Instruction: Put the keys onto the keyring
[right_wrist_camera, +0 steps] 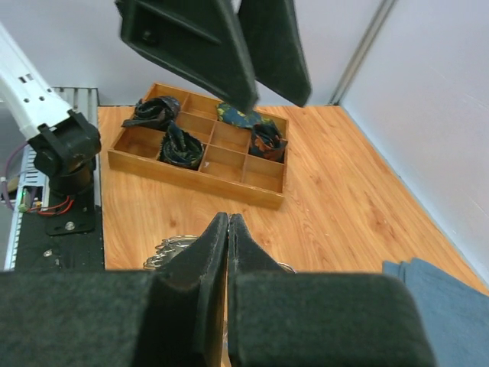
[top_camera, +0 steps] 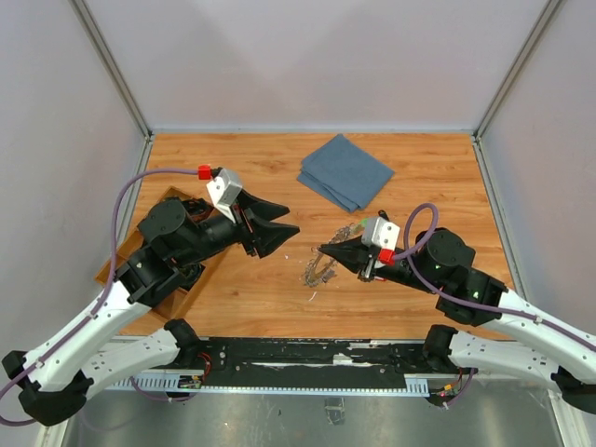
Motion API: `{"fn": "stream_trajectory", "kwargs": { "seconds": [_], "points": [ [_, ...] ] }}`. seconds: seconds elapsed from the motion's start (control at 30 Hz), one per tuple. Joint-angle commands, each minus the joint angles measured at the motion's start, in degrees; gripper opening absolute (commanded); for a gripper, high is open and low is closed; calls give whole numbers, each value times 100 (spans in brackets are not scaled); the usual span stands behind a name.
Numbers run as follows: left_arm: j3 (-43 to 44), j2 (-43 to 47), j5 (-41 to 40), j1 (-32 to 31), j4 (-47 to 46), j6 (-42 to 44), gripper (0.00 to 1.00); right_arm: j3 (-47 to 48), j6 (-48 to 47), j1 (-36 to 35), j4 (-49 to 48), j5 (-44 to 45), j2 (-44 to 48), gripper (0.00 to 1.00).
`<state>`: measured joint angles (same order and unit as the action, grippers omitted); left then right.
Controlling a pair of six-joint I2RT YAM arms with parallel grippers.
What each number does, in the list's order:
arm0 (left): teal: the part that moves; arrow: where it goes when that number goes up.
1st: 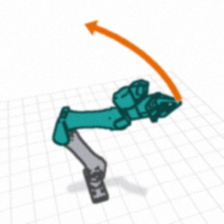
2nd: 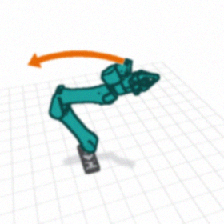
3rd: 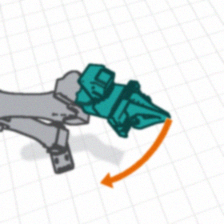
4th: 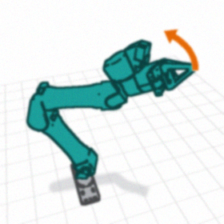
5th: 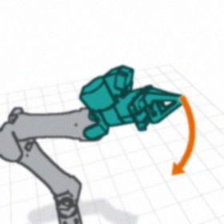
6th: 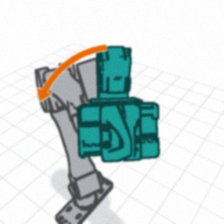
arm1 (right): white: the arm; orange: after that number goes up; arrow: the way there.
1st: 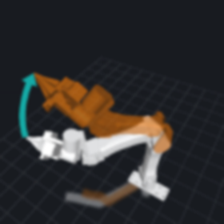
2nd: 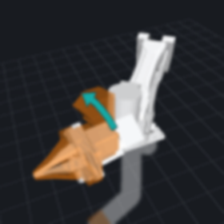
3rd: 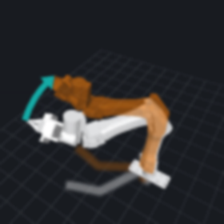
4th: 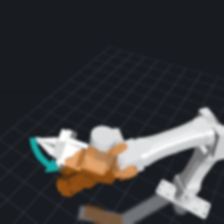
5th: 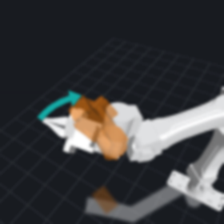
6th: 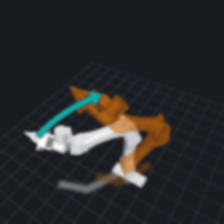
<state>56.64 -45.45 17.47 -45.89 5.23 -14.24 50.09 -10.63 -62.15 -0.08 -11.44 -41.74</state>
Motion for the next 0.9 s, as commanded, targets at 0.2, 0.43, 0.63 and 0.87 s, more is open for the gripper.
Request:
{"fn": "stream_trajectory", "kwargs": {
  "seconds": [0.2,0.43,0.63,0.87],
  "points": [
    [-89,-390,-427,-25,113,-320,57,129,16,1,-705,-357,81,0],
    [-465,-250,175,-30,-200,-403,56,134,86,1,-791,-241,148,0],
    [-471,-330,449,-26,-165,-369,56,162,148,1,-843,-239,132,0],
    [-402,-515,772,-47,-217,-320,56,151,193,1,-907,-183,78,0]
  ]
}}
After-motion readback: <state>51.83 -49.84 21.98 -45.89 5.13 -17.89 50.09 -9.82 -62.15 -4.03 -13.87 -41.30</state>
